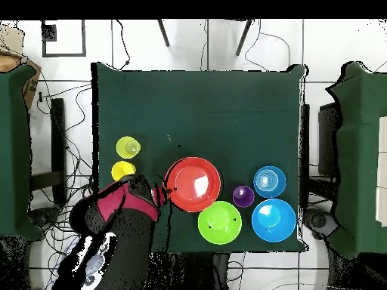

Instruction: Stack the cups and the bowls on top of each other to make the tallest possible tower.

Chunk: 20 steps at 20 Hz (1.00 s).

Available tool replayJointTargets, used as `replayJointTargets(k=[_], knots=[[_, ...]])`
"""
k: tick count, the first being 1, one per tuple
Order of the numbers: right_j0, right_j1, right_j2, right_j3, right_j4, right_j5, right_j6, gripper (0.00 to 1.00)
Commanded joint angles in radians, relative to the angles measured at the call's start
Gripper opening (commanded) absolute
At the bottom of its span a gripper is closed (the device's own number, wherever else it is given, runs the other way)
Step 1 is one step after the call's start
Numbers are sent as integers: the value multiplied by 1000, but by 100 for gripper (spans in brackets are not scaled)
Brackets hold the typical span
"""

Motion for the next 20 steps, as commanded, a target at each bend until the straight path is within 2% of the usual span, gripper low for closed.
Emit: replayJointTargets(k=[1, 20], knots=[[18, 49, 21, -71, 36, -27, 196, 0], [38, 57, 7, -102, 39, -59, 211, 0]])
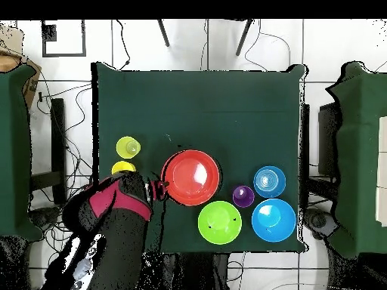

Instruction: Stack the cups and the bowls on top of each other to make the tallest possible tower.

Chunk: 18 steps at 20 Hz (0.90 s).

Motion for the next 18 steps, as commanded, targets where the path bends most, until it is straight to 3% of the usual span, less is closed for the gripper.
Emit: replayJointTargets(k=[1, 12, 18], knots=[[5, 57, 39, -49, 37, -64, 196, 0], [-13, 94, 39, -44, 19, -79, 179, 0], [-36, 74, 60, -33, 35, -50, 136, 0]])
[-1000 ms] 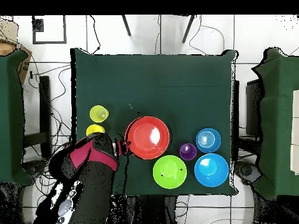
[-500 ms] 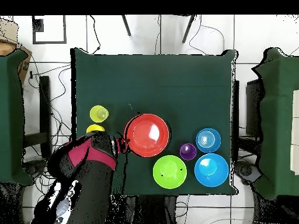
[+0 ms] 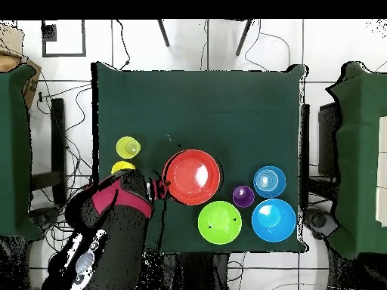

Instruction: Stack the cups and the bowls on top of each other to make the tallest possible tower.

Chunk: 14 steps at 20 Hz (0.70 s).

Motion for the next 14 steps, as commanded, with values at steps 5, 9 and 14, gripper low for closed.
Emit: replayJointTargets(k=[5, 9, 14], knots=[[-33, 63, 64, -35, 30, -60, 141, 0], [-29, 58, 66, -34, 40, -52, 146, 0], [-20, 67, 68, -47, 57, -55, 170, 0]])
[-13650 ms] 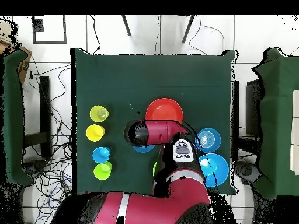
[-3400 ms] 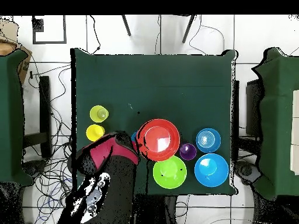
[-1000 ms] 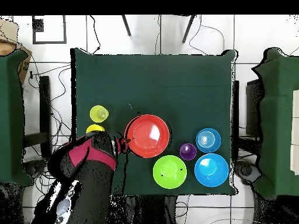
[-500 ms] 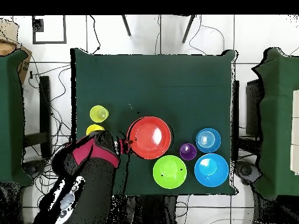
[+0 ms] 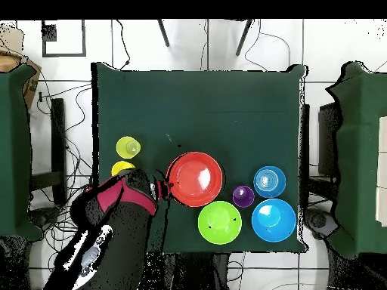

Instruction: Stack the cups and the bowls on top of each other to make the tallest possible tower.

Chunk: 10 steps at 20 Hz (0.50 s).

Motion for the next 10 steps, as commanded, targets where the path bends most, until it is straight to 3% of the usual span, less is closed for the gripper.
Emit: replayJointTargets(k=[1, 10], knots=[[-8, 44, 70, -52, 56, -48, 172, 0], [14, 74, 59, -87, 93, -40, 199, 0]])
